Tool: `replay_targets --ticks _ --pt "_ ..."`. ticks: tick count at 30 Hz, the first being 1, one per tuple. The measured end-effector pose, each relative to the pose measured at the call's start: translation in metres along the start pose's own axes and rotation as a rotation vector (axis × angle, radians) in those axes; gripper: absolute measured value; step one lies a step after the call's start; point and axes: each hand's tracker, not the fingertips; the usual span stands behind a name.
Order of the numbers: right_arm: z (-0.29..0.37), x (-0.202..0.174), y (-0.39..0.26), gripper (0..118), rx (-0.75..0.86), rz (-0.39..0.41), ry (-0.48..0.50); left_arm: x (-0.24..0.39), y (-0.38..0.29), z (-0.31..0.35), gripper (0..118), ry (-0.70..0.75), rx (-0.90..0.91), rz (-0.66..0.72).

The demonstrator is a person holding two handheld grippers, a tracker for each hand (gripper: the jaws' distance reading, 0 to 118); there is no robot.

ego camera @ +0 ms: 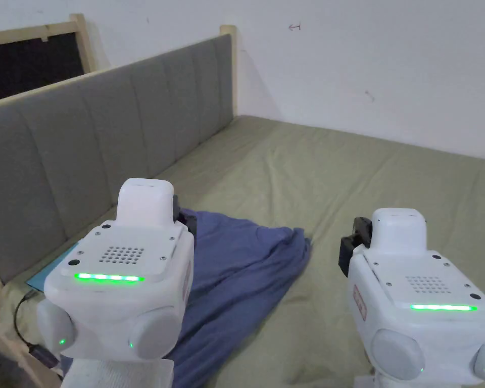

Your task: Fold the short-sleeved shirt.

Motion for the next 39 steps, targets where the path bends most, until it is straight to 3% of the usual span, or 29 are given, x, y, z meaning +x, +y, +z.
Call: replay_targets --ticks 8,12,13,14,16,17,18,27,30,35,39 --pt "-0.017 -0.035 -0.007 1 -0.044 0.012 0.087 -0.018 -0.021 -0.034 0 0.019 -0.134 0.031" --pt "-0.027 -0.037 -0.013 1 -0.079 0.024 0.093 -0.016 -0.049 -0.086 1 -0.038 -0.345 0.038" --pt "-0.031 -0.036 -0.016 1 -0.092 0.018 0.094 -0.014 -0.059 -0.100 6 -0.060 -0.399 0.027" --pt "-0.034 -0.035 -0.018 1 -0.106 0.011 0.096 -0.012 -0.068 -0.111 20 -0.073 -0.433 0.026" --pt "-0.043 -0.032 -0.025 1 -0.138 -0.007 0.095 -0.007 -0.086 -0.134 93 -0.112 -0.512 0.038" --pt "-0.046 -0.030 -0.028 1 -0.149 -0.012 0.094 -0.003 -0.095 -0.147 112 -0.126 -0.553 0.039" --pt "-0.052 -0.029 -0.031 1 -0.163 -0.016 0.093 0.003 -0.104 -0.158 117 -0.153 -0.585 0.041" --pt "-0.099 -0.015 -0.060 1 -0.288 -0.064 0.066 0.058 -0.150 -0.233 113 -0.279 -0.741 -0.119" --pt "-0.111 -0.011 -0.066 1 -0.308 -0.066 0.065 0.067 -0.166 -0.245 90 -0.248 -0.823 -0.137" --pt "-0.120 -0.007 -0.073 1 -0.330 -0.075 0.067 0.063 -0.159 -0.246 80 -0.226 -0.795 -0.085" --pt "-0.118 -0.004 -0.078 1 -0.347 -0.096 0.067 0.060 -0.153 -0.251 50 -0.187 -0.789 -0.063"
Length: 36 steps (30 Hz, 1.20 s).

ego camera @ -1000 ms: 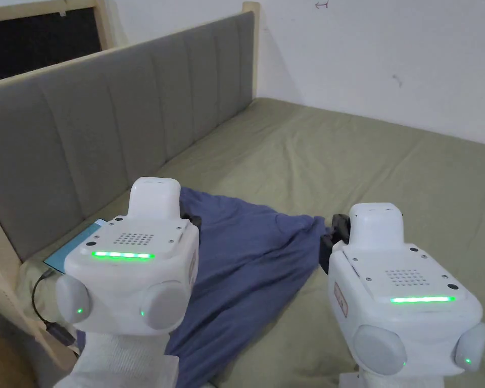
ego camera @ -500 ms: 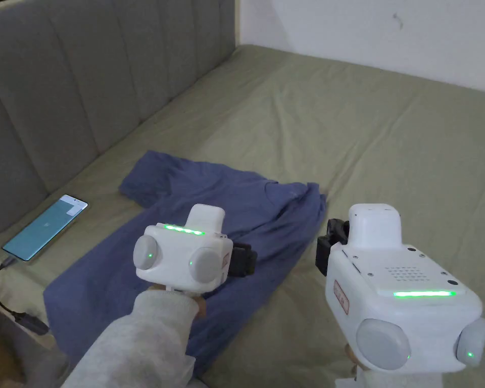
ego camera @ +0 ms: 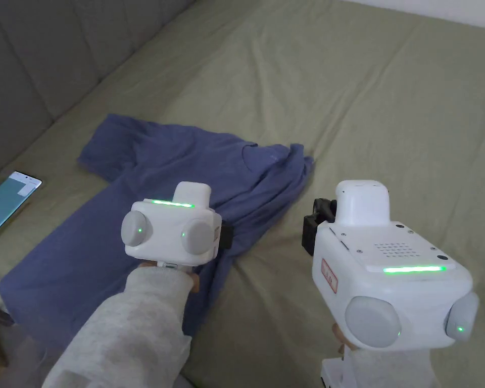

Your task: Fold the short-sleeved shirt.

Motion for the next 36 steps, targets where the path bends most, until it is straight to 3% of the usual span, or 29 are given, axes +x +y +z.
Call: replay_targets --ticks 2,3,4,6,11,20,29,32,36 --pt "0.003 0.003 -0.001 1 -0.005 -0.004 -0.004 -0.008 0.001 0.004 28 -0.002 0.005 0.054" --pt "0.006 0.005 -0.001 1 -0.003 -0.006 -0.007 -0.011 0.002 0.006 6 -0.002 0.010 0.057" --pt "0.009 0.006 -0.001 1 0.000 -0.008 -0.011 -0.015 0.002 0.007 6 0.040 0.021 0.079" --pt "0.015 0.011 0.000 1 0.010 -0.019 -0.017 -0.024 0.004 0.006 6 -0.052 -0.017 0.124" --pt "0.035 0.022 0.005 1 0.034 -0.057 -0.030 -0.029 0.018 0.018 6 -0.041 -0.016 0.139" --pt "0.083 0.061 0.010 1 0.114 -0.130 -0.102 0.008 0.066 0.125 6 -0.129 0.228 0.089" --pt "0.167 0.149 0.015 1 0.238 -0.218 -0.335 0.195 0.107 0.211 6 -0.470 0.378 -0.213" --pt "0.201 0.182 0.010 1 0.263 -0.218 -0.460 0.260 0.084 0.223 6 -0.601 0.369 -0.307" --pt "0.242 0.225 -0.004 1 0.283 -0.280 -0.578 0.327 0.040 0.223 6 -0.755 0.324 -0.383"
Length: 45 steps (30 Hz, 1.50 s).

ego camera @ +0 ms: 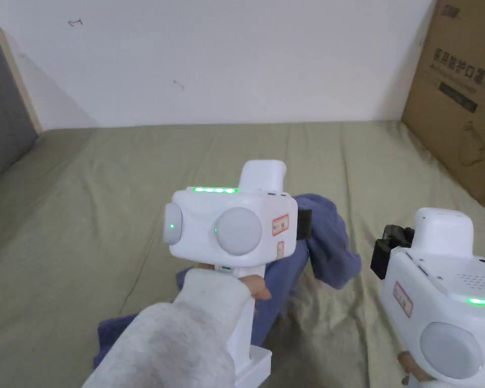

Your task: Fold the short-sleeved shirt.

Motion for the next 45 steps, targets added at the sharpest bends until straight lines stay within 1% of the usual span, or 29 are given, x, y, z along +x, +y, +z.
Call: replay_targets --ticks 1,3,5,7,10,13,15,16,17,18,19,20,21,25,26,27,29,30,31,32,34,37,40,41,42,43,44,45 --pt "0.002 0.014 0.001 1 0.001 -0.016 -0.028 0.012 -0.012 -0.011 6 -0.040 -0.005 0.015" --pt "0.003 0.035 0.000 1 -0.006 -0.039 -0.075 0.025 -0.038 -0.035 6 -0.101 -0.071 0.019" --pt "0.003 0.052 -0.004 1 -0.020 -0.052 -0.111 0.032 -0.074 -0.065 6 -0.079 -0.169 0.014" --pt "0.001 0.066 -0.011 1 -0.040 -0.071 -0.134 0.035 -0.117 -0.092 6 -0.046 -0.320 0.000" --pt "-0.005 0.076 -0.023 1 -0.082 -0.090 -0.149 0.035 -0.160 -0.106 6 -0.056 -0.413 0.048" --pt "-0.014 0.074 -0.034 1 -0.131 -0.101 -0.143 0.034 -0.173 -0.108 6 -0.042 -0.407 0.063" --pt "-0.018 0.070 -0.039 1 -0.154 -0.103 -0.123 0.033 -0.171 -0.104 9 -0.035 -0.399 0.052" --pt "-0.020 0.065 -0.042 1 -0.165 -0.099 -0.111 0.032 -0.169 -0.103 24 -0.036 -0.398 0.047" --pt "-0.021 0.062 -0.043 1 -0.172 -0.090 -0.099 0.031 -0.166 -0.102 43 -0.029 -0.400 0.041" --pt "-0.023 0.058 -0.044 1 -0.181 -0.080 -0.087 0.028 -0.164 -0.101 68 -0.018 -0.402 0.037" --pt "-0.024 0.053 -0.045 1 -0.187 -0.070 -0.076 0.025 -0.160 -0.099 97 -0.007 -0.397 0.037" --pt "-0.025 0.050 -0.046 1 -0.189 -0.065 -0.070 0.021 -0.157 -0.095 107 -0.004 -0.388 0.041" --pt "-0.026 0.046 -0.046 1 -0.193 -0.059 -0.061 0.017 -0.153 -0.087 108 -0.006 -0.366 0.053" --pt "-0.026 0.033 -0.047 1 -0.201 -0.049 -0.020 -0.009 -0.133 -0.052 106 0.029 -0.317 0.074" --pt "-0.026 0.030 -0.048 1 -0.204 -0.045 -0.013 -0.018 -0.130 -0.042 101 0.053 -0.297 0.082" --pt "-0.026 0.026 -0.049 1 -0.207 -0.040 -0.004 -0.027 -0.127 -0.032 88 0.080 -0.286 0.094" --pt "-0.026 0.021 -0.053 1 -0.218 -0.033 0.010 -0.047 -0.128 -0.011 18 0.149 -0.277 0.104" --pt "-0.026 0.018 -0.055 1 -0.227 -0.032 0.017 -0.056 -0.136 -0.001 0 0.202 -0.282 0.091" --pt "-0.027 0.015 -0.057 1 -0.234 -0.032 0.025 -0.063 -0.145 0.007 0 0.258 -0.293 0.079" --pt "-0.028 0.013 -0.059 1 -0.240 -0.031 0.034 -0.071 -0.153 0.015 0 0.280 -0.275 0.106" --pt "-0.031 0.007 -0.064 1 -0.256 -0.022 0.046 -0.096 -0.172 0.026 0 0.288 -0.356 0.155" --pt "-0.036 0.000 -0.069 1 -0.274 -0.010 0.053 -0.122 -0.185 0.038 0 0.359 -0.333 0.245" --pt "-0.044 -0.007 -0.074 1 -0.296 0.000 0.061 -0.148 -0.176 0.047 0 0.406 -0.286 0.296" --pt "-0.047 -0.010 -0.075 1 -0.302 0.007 0.063 -0.157 -0.169 0.048 3 0.408 -0.290 0.295" --pt "-0.051 -0.012 -0.076 1 -0.309 0.015 0.065 -0.168 -0.162 0.049 25 0.426 -0.286 0.298" --pt "-0.054 -0.015 -0.078 1 -0.316 0.022 0.066 -0.175 -0.154 0.046 52 0.446 -0.284 0.291" --pt "-0.057 -0.017 -0.079 1 -0.322 0.026 0.067 -0.186 -0.147 0.044 75 0.460 -0.282 0.291" --pt "-0.060 -0.019 -0.081 1 -0.328 0.027 0.070 -0.198 -0.140 0.042 91 0.486 -0.270 0.298"
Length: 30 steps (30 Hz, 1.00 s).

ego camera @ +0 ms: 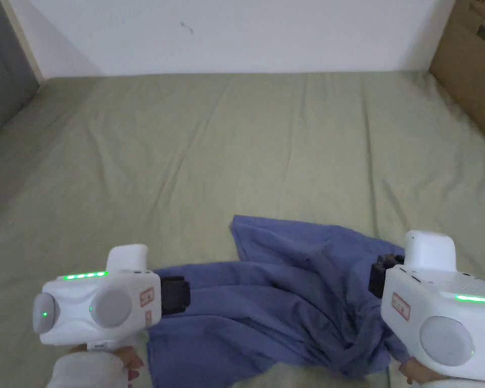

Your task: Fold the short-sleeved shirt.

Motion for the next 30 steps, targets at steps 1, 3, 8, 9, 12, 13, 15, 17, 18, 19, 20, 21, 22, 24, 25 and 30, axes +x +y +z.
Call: replay_targets --ticks 1,3,8,9,12,13,15,17,18,19,20,21,22,24,25,30 --pt "-0.004 -0.002 0.000 1 -0.006 0.003 0.004 -0.008 0.012 -0.006 92 0.021 0.011 0.018" --pt "-0.012 -0.005 -0.001 1 -0.020 0.017 0.014 -0.019 0.032 -0.020 92 0.049 0.003 0.061" --pt "-0.031 -0.011 -0.002 1 -0.057 0.046 0.016 -0.032 0.048 -0.074 88 0.055 -0.191 0.141" --pt "-0.035 -0.011 -0.003 1 -0.065 0.046 0.018 -0.030 0.042 -0.085 81 0.046 -0.259 0.119" --pt "-0.042 -0.010 -0.006 1 -0.085 0.049 0.020 -0.012 0.030 -0.084 75 0.116 -0.184 0.003" --pt "-0.043 -0.010 -0.007 1 -0.093 0.054 0.020 -0.013 0.032 -0.082 64 0.117 -0.181 0.039" --pt "-0.046 -0.008 -0.010 1 -0.104 0.055 0.016 -0.014 0.034 -0.081 23 0.126 -0.146 0.041" --pt "-0.047 -0.006 -0.011 1 -0.115 0.049 0.022 -0.012 0.036 -0.080 5 0.140 -0.130 0.024" --pt "-0.048 -0.005 -0.011 1 -0.119 0.049 0.025 -0.013 0.037 -0.079 5 0.134 -0.127 0.028" --pt "-0.048 -0.004 -0.009 1 -0.122 0.050 0.026 -0.012 0.037 -0.079 5 0.125 -0.130 0.035" --pt "-0.049 -0.002 -0.007 1 -0.125 0.049 0.028 -0.012 0.037 -0.076 5 0.124 -0.128 0.032" --pt "-0.050 0.001 -0.003 1 -0.127 0.045 0.036 -0.011 0.037 -0.073 5 0.121 -0.121 0.027" --pt "-0.053 0.004 0.002 1 -0.129 0.031 0.059 -0.010 0.038 -0.067 5 0.116 -0.111 0.022" --pt "-0.059 0.011 0.015 1 -0.133 -0.021 0.112 -0.010 0.041 -0.058 5 0.094 -0.086 0.024" --pt "-0.066 0.014 0.025 1 -0.146 -0.032 0.150 -0.010 0.043 -0.052 5 0.089 -0.071 0.027" --pt "-0.107 0.010 0.064 41 -0.178 0.072 0.184 -0.008 0.052 -0.036 5 0.074 -0.029 0.008"
